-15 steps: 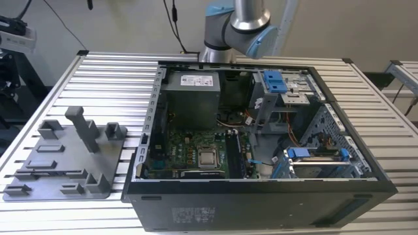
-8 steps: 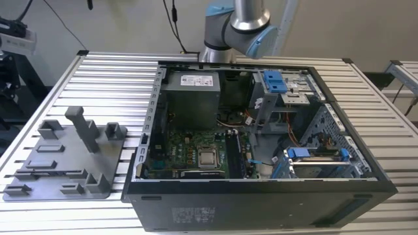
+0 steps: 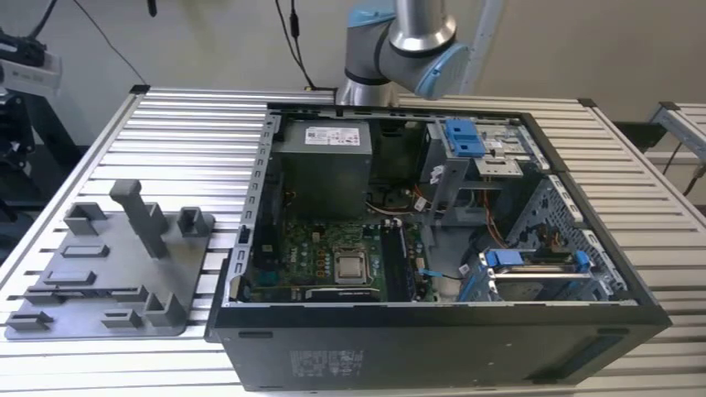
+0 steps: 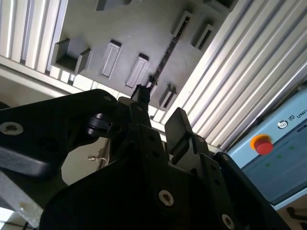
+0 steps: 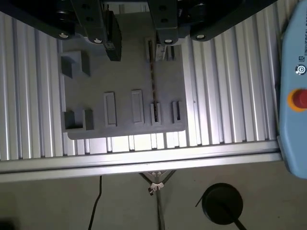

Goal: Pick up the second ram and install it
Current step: 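Pick up the second ram and move it above second insertion slot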

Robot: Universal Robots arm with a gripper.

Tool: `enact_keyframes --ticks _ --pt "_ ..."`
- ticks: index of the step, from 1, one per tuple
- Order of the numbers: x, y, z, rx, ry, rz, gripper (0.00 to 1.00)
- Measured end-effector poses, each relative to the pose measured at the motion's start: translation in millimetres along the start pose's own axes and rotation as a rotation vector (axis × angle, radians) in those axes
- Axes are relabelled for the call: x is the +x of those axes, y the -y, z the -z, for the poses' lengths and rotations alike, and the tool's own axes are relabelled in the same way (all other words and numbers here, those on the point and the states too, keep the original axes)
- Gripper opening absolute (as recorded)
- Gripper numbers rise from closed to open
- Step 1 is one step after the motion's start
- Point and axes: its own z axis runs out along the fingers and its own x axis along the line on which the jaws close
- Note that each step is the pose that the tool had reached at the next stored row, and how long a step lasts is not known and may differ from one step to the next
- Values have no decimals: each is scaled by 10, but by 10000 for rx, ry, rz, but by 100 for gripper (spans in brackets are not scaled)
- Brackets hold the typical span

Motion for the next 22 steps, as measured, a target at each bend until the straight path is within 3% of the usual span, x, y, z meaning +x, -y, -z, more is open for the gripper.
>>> enact_keyframes --ticks 10,22 --pt "2 -8 -43 1 1 -11 42" --pt "4 -12 -163 4 7 -218 42"
